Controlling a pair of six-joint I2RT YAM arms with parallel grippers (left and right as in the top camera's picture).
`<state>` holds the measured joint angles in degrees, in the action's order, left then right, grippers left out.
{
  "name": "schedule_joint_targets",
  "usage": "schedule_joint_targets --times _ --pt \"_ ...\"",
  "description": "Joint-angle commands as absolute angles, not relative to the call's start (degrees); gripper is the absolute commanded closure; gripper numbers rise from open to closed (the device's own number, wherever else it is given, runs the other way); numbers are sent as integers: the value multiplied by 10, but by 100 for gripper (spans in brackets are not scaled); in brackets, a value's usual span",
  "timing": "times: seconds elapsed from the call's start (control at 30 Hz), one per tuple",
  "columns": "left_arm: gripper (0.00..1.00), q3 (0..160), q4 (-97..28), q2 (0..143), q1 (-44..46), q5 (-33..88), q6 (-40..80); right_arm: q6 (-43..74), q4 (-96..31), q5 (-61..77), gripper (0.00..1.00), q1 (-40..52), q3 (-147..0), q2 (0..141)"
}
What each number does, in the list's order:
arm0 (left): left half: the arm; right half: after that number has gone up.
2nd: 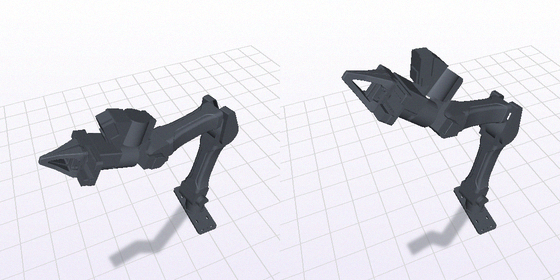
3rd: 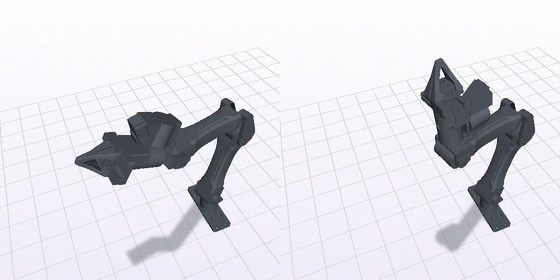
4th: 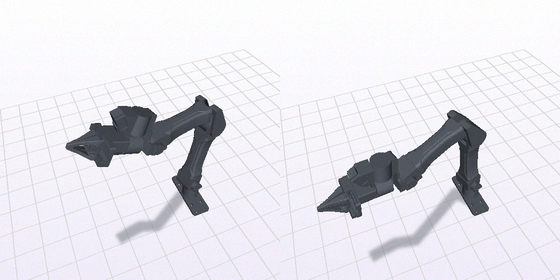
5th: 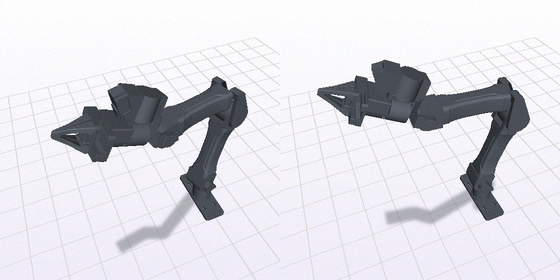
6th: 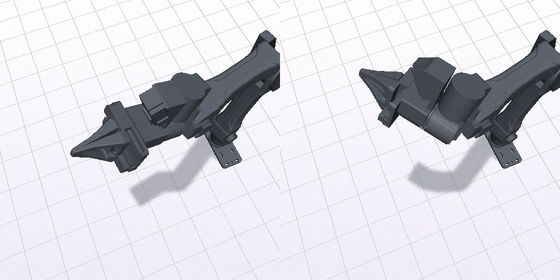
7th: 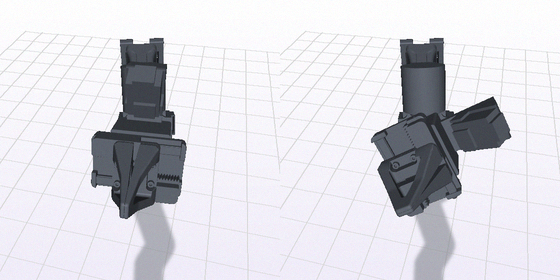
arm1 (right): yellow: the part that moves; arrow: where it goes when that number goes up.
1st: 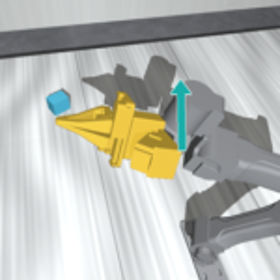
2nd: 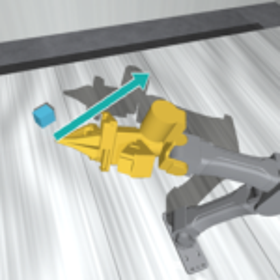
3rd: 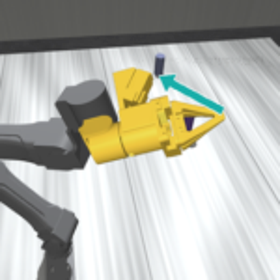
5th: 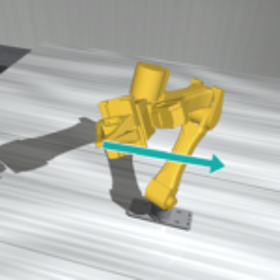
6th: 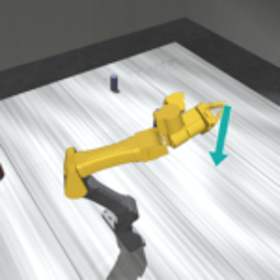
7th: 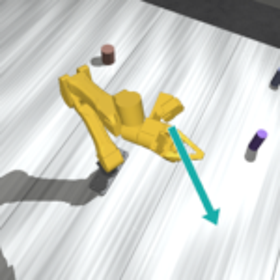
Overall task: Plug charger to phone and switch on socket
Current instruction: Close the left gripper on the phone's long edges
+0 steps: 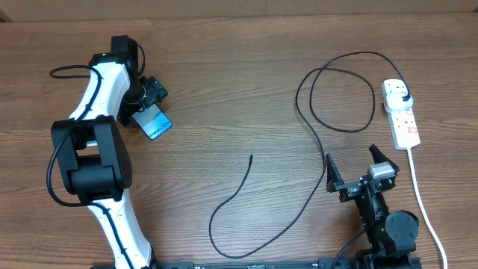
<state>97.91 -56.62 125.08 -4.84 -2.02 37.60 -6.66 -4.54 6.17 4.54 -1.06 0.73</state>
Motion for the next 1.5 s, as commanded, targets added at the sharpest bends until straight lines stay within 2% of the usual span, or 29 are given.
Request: schedule_joint_targets --times 0.0,1.47 --pt "0 975 -564 1263 -45 -31 389 -69 -43 65 0 48 -4 1" --pt "1 910 -513 1263 -45 -18 393 -69 -43 65 0 48 -4 1"
